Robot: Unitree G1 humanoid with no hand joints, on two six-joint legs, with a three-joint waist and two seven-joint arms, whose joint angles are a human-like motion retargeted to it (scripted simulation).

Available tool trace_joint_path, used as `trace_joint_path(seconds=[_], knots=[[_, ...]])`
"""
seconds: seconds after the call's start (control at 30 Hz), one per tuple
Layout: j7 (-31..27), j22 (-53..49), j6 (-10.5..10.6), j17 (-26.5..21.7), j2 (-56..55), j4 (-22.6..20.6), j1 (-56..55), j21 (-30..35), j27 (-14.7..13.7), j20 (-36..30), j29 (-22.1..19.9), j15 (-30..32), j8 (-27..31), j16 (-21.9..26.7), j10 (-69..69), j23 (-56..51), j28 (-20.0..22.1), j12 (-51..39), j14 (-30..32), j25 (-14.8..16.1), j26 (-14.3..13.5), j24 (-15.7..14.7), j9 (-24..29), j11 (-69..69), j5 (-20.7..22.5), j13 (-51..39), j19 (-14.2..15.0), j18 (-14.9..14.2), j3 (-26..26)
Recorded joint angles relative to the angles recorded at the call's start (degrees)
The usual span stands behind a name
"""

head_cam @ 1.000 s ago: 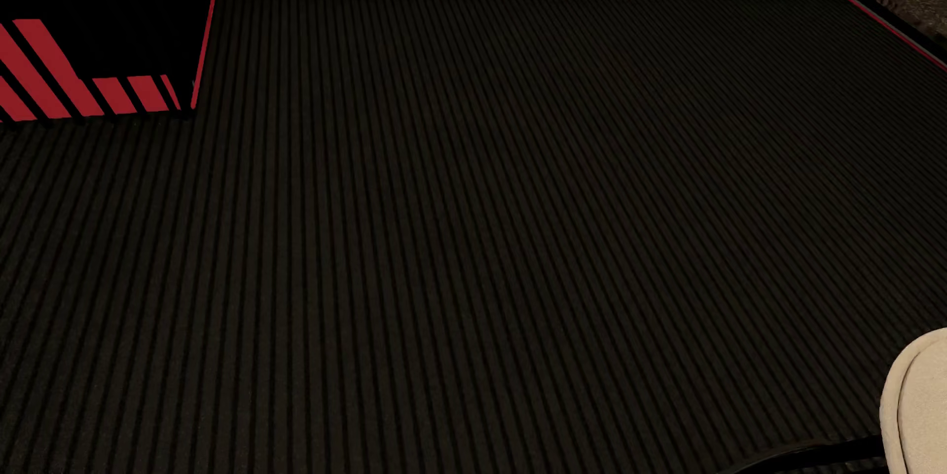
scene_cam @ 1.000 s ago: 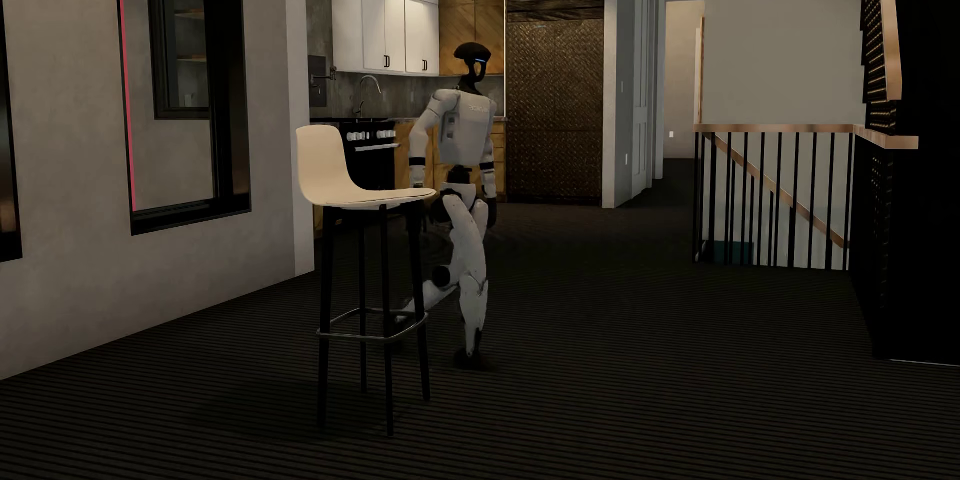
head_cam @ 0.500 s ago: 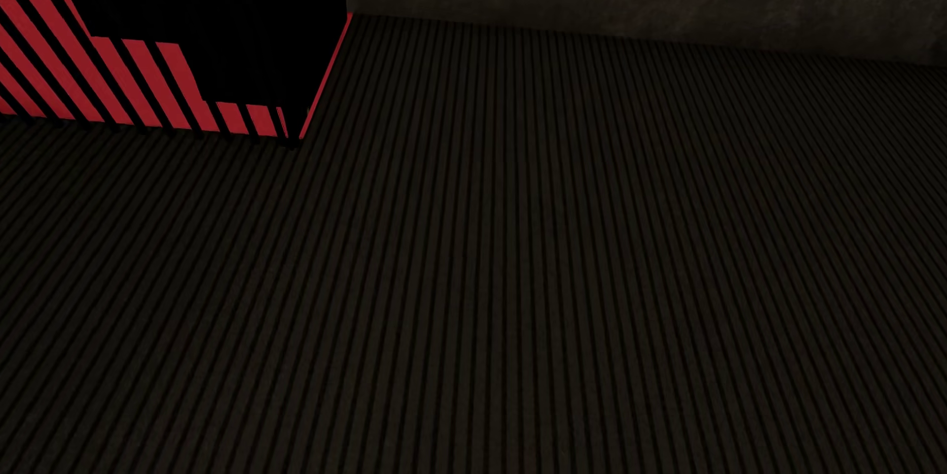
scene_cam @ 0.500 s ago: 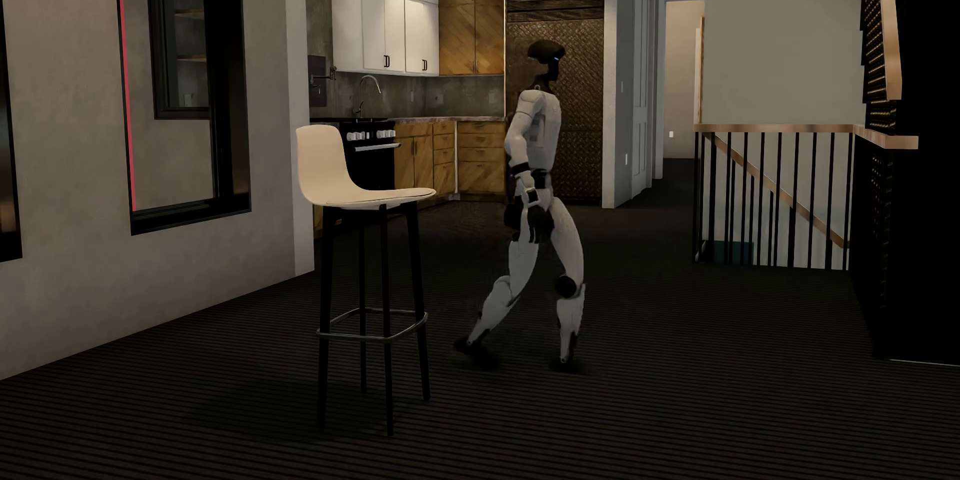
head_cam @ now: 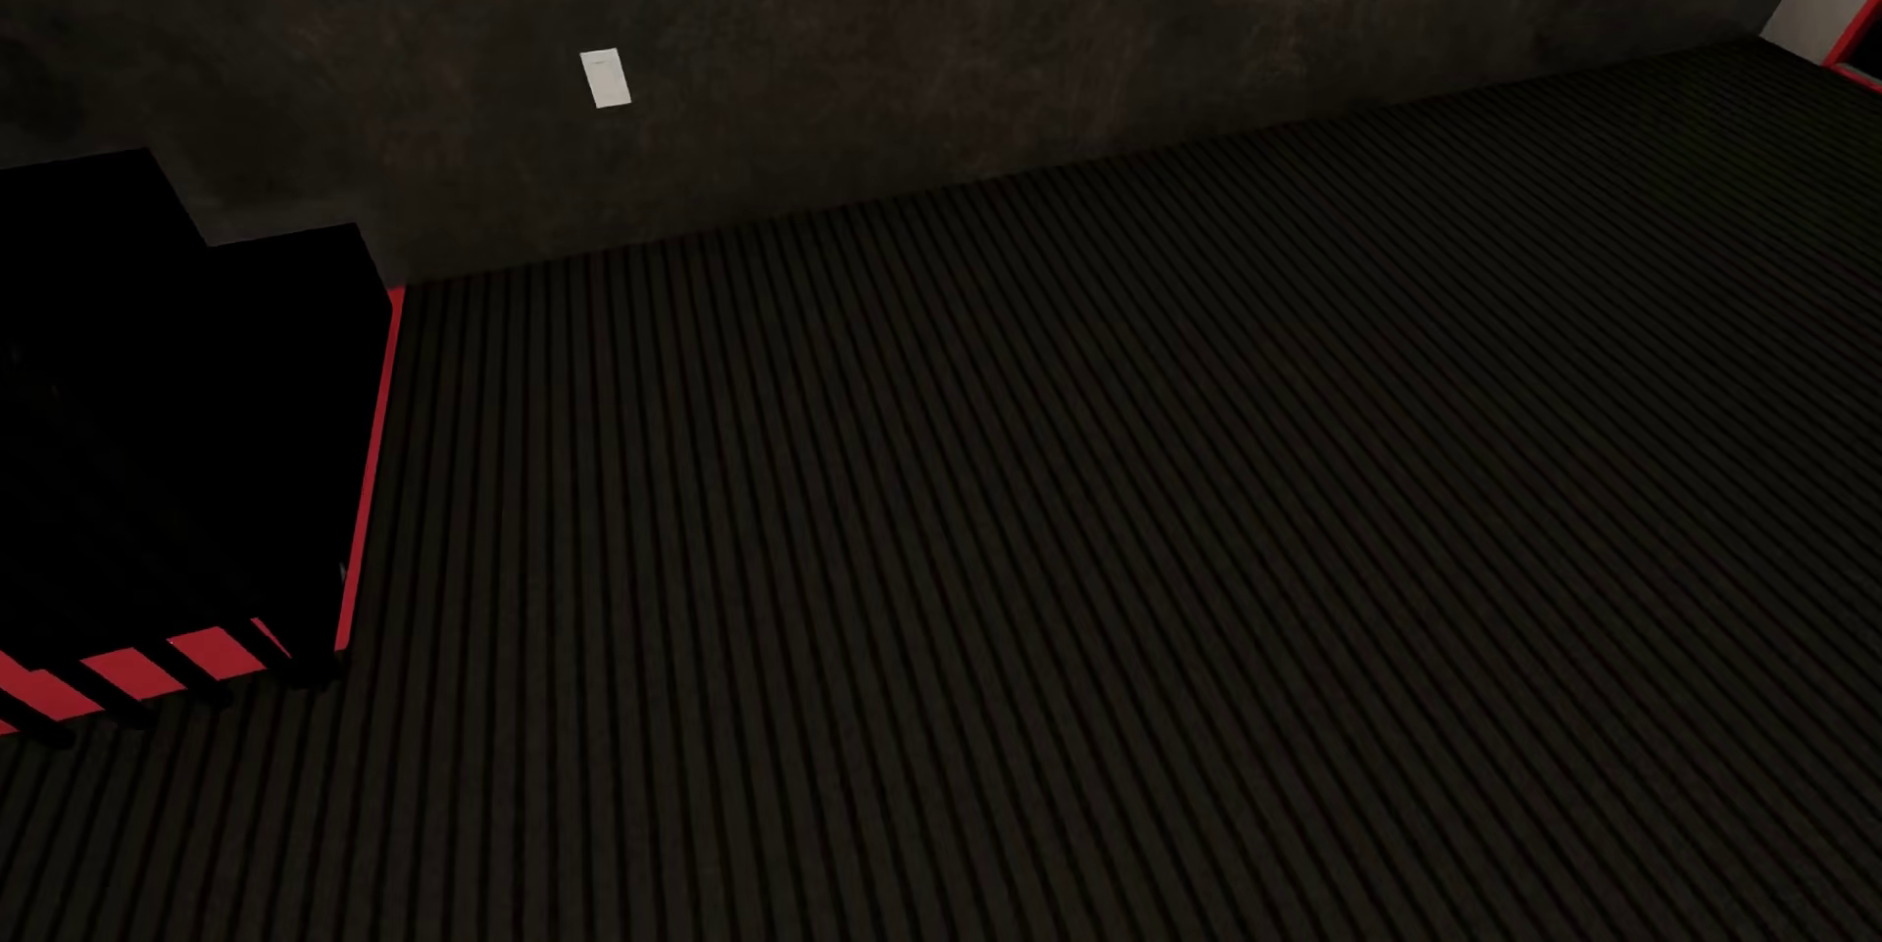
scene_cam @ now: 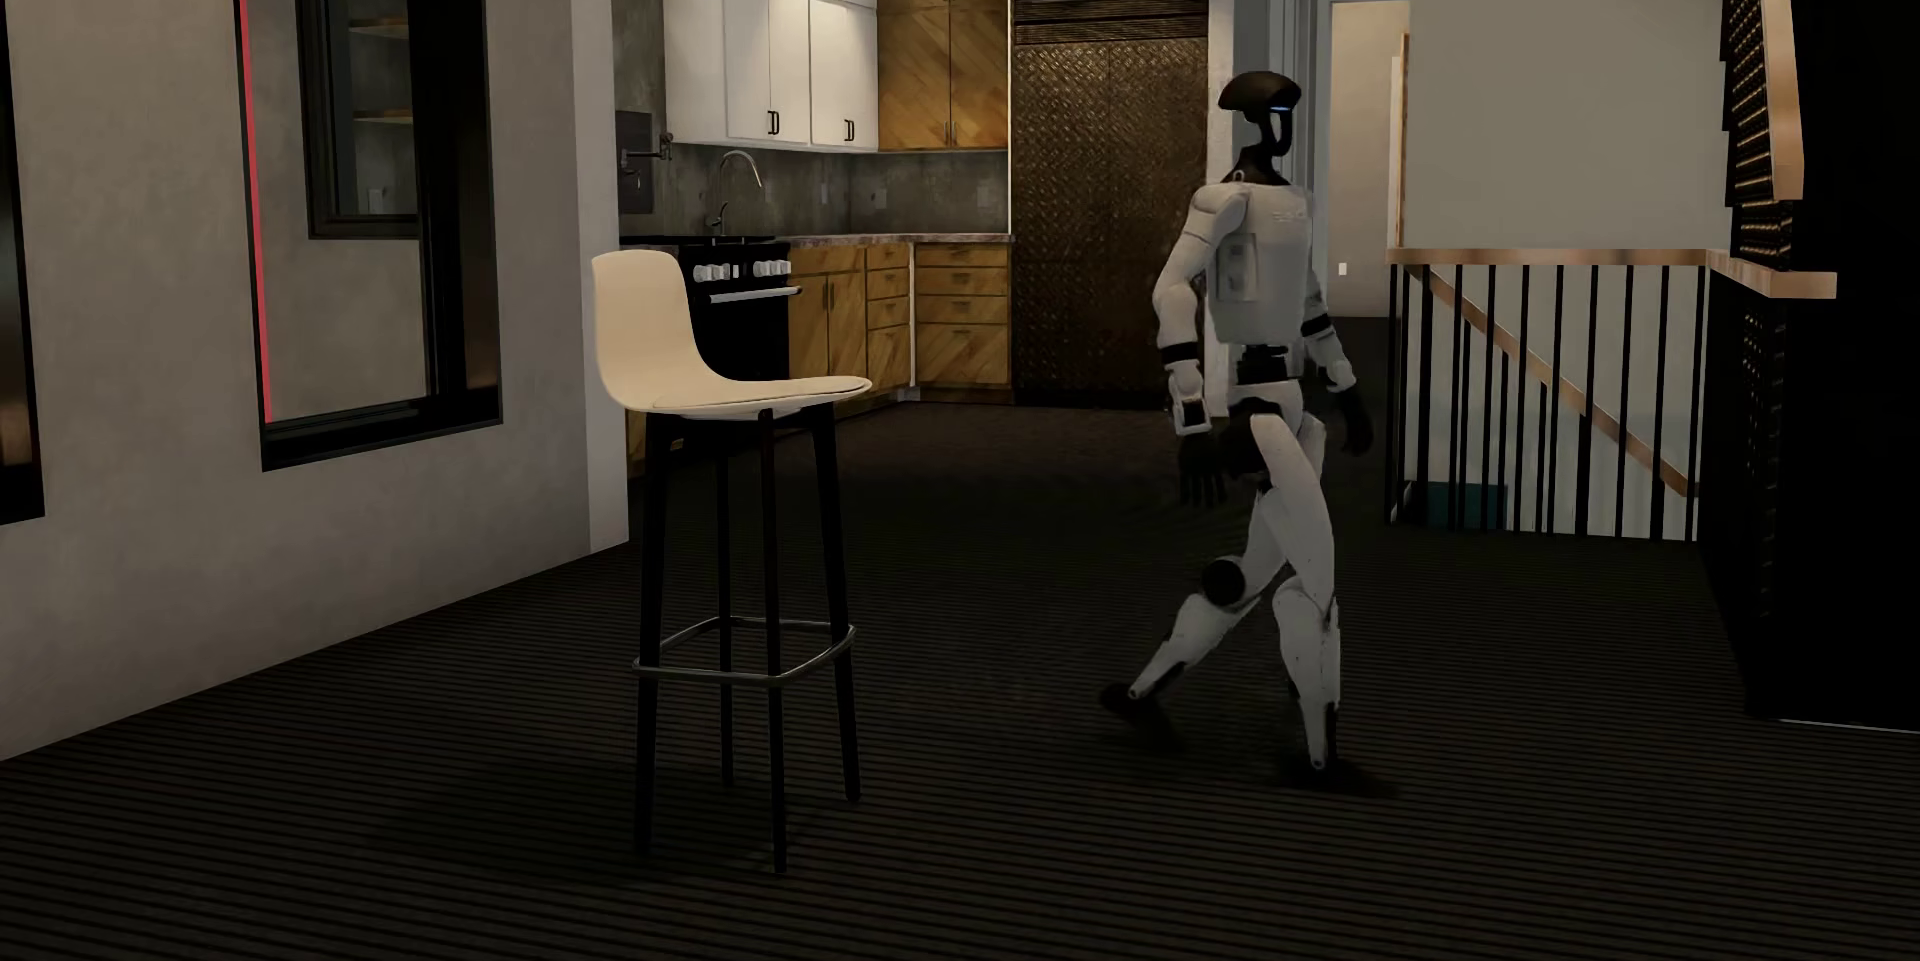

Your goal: Walk around the stool

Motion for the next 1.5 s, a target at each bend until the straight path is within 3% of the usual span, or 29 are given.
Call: trace_joint_path(seconds=[0.03, 0.1, 0.17, 0.23, 0.27, 0.33, 0.43, 0.5, 0.57, 0.63, 0.7, 0.77, 0.87, 0.9, 0.97, 1.0, 1.03, 1.1, 1.13, 1.17, 1.2, 1.23, 1.27, 1.37, 1.4, 1.5], knots=[[0.0, -0.8, 0.9, -0.1, -1.0, 1.3, 0.2, 1.0, 0.0, 1.4, 0.0, 2.4, 0.0, -1.0, 3.1, 1.1, 0.0, 0.1, -0.9, 0.0, 0.0, 0.0, -0.7, 2.3, -0.1, 0.6, 0.0, 0.0, -0.3], [0.0, -1.5, 3.2, -1.0, -4.6, 6.0, -4.4, 4.3, 0.0, 1.4, 0.0, 21.6, 0.0, -3.7, 17.2, 4.2, 0.0, 0.6, 8.8, 0.0, 0.0, 0.0, -2.2, 10.7, 0.4, 0.6, 0.0, 0.0, 0.7], [0.0, -0.8, 4.0, -1.9, -1.5, 11.5, -16.5, 5.7, 0.0, -2.7, 0.0, 16.1, 0.0, -5.7, 39.0, 5.6, 0.0, 0.7, 16.6, 0.0, 0.0, 0.0, -2.3, 12.1, 3.2, -1.4, 0.0, 0.0, 0.1], [0.0, 0.3, 3.3, -2.1, 1.2, 11.7, -30.8, 2.6, 0.0, -8.2, 0.0, 5.2, 0.0, -6.7, 52.9, 4.8, 0.0, -0.2, 8.7, 0.0, 0.0, 0.0, -2.8, 11.5, 3.7, -3.8, 0.0, 0.0, 0.5], [0.0, 0.3, 2.4, -2.0, 3.8, 10.7, -35.5, 0.4, 0.0, -9.6, 0.0, 0.5, 0.0, -6.9, 52.8, 3.7, 0.0, 0.2, 5.9, 0.0, 0.0, 0.0, -3.0, 10.7, 3.8, -4.6, 0.0, 0.0, 1.8], [0.0, -0.7, 0.9, -1.7, 6.6, 7.9, -42.6, -5.1, 0.0, -9.6, 0.0, -8.0, 0.0, -6.8, 39.9, -1.2, 0.0, 2.0, 5.6, 0.0, 0.0, 0.0, -4.3, 10.7, 3.3, -4.5, 0.0, 0.0, 4.7], [0.0, 1.4, 0.1, -1.3, 9.4, 5.3, -43.7, -6.6, 0.0, -9.2, 0.0, -17.7, 0.0, -7.1, 6.8, -5.7, 0.0, 3.2, 12.6, 0.0, 0.0, 0.0, -5.1, 13.3, 2.7, -5.3, 0.0, 0.0, 7.4], [0.0, 3.8, -0.6, -0.6, 9.8, 6.8, -42.9, -6.1, 0.0, -12.3, 0.0, -21.2, 0.0, -6.5, -0.4, -4.2, 0.0, 3.2, 17.6, 0.0, 0.0, 0.0, -5.1, 17.5, 1.5, -6.0, 0.0, 0.0, 7.9], [0.0, 5.0, -0.1, -0.6, 10.8, 7.7, -41.4, -4.3, 0.0, -14.1, 0.0, -22.7, 0.0, -5.8, 1.3, -1.4, 0.0, 3.3, 21.5, 0.0, 0.0, 0.0, -5.6, 20.1, 0.5, -5.5, 0.0, 0.0, 7.3], [0.0, 5.7, -0.8, -0.5, 9.3, 7.5, -37.4, -0.8, 0.0, -14.6, 0.0, -14.3, 0.0, -5.2, 4.0, 3.8, 0.0, 3.3, 17.8, 0.0, 0.0, 0.0, -5.8, 26.7, -2.5, -4.6, 0.0, 0.0, 6.4], [0.0, 3.0, -0.9, -0.6, 5.9, 6.9, -26.3, 4.3, 0.0, -12.3, 0.0, 2.6, 0.0, -2.3, 3.1, 6.7, 0.0, 4.0, 12.3, 0.0, 0.0, 0.0, -2.6, 38.2, -4.8, -3.5, 0.0, 0.0, 7.3], [0.0, 1.7, 0.7, -1.5, 2.0, 7.1, -17.9, 4.7, 0.0, -9.4, 0.0, 8.3, 0.0, -0.4, -5.8, 5.7, 0.0, 4.3, 16.4, 0.0, 0.0, 0.0, -0.8, 41.7, -4.4, -2.5, 0.0, 0.0, 6.8], [0.0, 1.8, 2.6, -1.7, -3.5, 6.3, -9.9, 0.1, 0.0, -6.9, 0.0, 15.2, 0.0, 2.0, -9.2, 2.0, 0.0, 4.6, 20.1, 0.0, 0.0, 0.0, 0.5, 32.2, -2.8, -1.4, 0.0, 0.0, 3.8], [0.0, 1.9, 2.9, -1.6, -4.4, 5.4, -7.4, -0.5, 0.0, -7.6, 0.0, 16.5, 0.0, 2.7, -10.1, 1.4, 0.0, 4.3, 21.9, 0.0, 0.0, 0.0, 1.1, 26.7, -1.7, -1.4, 0.0, 0.0, 2.9], [0.0, 2.3, 2.9, -1.1, -4.9, 3.4, -5.0, 0.6, 0.0, -7.7, 0.0, 10.7, 0.0, 3.1, -10.2, 2.3, 0.0, 2.8, 43.4, 0.0, 0.0, 0.0, 1.9, 14.0, 1.1, -2.2, 0.0, 0.0, 2.5], [0.0, 2.7, 2.8, -0.9, -3.7, 2.9, -4.4, 1.9, 0.0, -7.3, 0.0, 0.8, 0.0, 2.7, -10.0, 3.3, 0.0, 1.7, 43.4, 0.0, 0.0, 0.0, 2.0, 7.5, 2.6, -2.5, 0.0, 0.0, 2.4], [0.0, 2.8, 2.7, -0.8, -1.9, 2.5, -3.6, 3.4, 0.0, -6.4, 0.0, -2.9, 0.0, 2.0, -10.0, 4.6, 0.0, 0.5, 44.2, 0.0, 0.0, 0.0, 2.0, 1.8, 3.5, -2.5, 0.0, 0.0, 1.9], [0.0, 0.2, 2.8, -0.9, -1.5, 2.2, -2.9, 6.9, 0.0, -2.3, 0.0, -6.0, 0.0, -0.2, -13.5, 7.2, 0.0, -0.4, 36.0, 0.0, 0.0, 0.0, 1.1, 1.0, 2.9, -1.6, 0.0, 0.0, 0.8], [0.0, -1.9, 3.3, -0.9, -1.9, 3.1, -2.4, 8.9, 0.0, -0.4, 0.0, -7.8, 0.0, -1.4, 4.7, 8.8, 0.0, -0.3, 10.6, 0.0, 0.0, 0.0, 0.5, 3.0, 3.3, -1.2, 0.0, 0.0, 0.8], [0.0, -3.3, 4.1, -0.7, -2.9, 4.7, -2.4, 11.5, 0.0, 0.6, 0.0, 0.3, 0.0, -2.8, 8.4, 10.3, 0.0, -0.1, 4.4, 0.0, 0.0, 0.0, -0.3, 7.1, 4.2, -1.0, 0.0, 0.0, 1.8], [0.0, -4.0, 4.2, -0.4, -3.8, 6.9, -2.9, 14.0, 0.0, 0.5, 0.0, 18.0, 0.0, -3.8, 13.8, 11.6, 0.0, 0.3, 8.8, 0.0, 0.0, 0.0, -0.9, 9.5, 4.8, -1.2, 0.0, 0.0, 2.7], [0.0, -3.9, 3.5, -0.2, -2.6, 8.9, -5.1, 14.8, 0.0, -0.5, 0.0, 14.5, 0.0, -4.5, 21.4, 11.5, 0.0, 0.6, 14.5, 0.0, 0.0, 0.0, -1.2, 11.5, 5.2, -1.5, 0.0, 0.0, 3.5], [0.0, -3.3, 3.2, -0.4, -0.2, 11.7, -10.1, 12.8, 0.0, -2.3, 0.0, 6.3, 0.0, -5.1, 30.9, 10.0, 0.0, 0.0, 18.5, 0.0, 0.0, 0.0, -1.4, 10.8, 5.0, -1.8, 0.0, 0.0, 4.0], [0.0, -2.9, 3.1, -1.3, 6.8, 14.1, -28.5, 3.3, 0.0, -5.1, 0.0, -12.9, 0.0, -6.7, 47.9, 3.6, 0.0, -1.4, 13.2, 0.0, 0.0, 0.0, -2.2, 7.0, 4.8, -4.9, 0.0, 0.0, 7.6], [0.0, -3.5, 2.8, -1.3, 9.1, 13.0, -34.3, 0.5, 0.0, -5.1, 0.0, -22.2, 0.0, -6.7, 46.7, 2.0, 0.0, -0.9, 10.4, 0.0, 0.0, 0.0, -2.8, 7.1, 4.5, -6.5, 0.0, 0.0, 9.1], [0.0, -3.5, 1.7, -1.5, 13.7, 7.2, -45.9, -6.7, 0.0, -6.0, 0.0, -23.9, 0.0, -5.6, 25.1, -3.3, 0.0, -0.2, 8.8, 0.0, 0.0, 0.0, -4.7, 3.0, 2.5, -9.5, 0.0, 0.0, 12.4]])
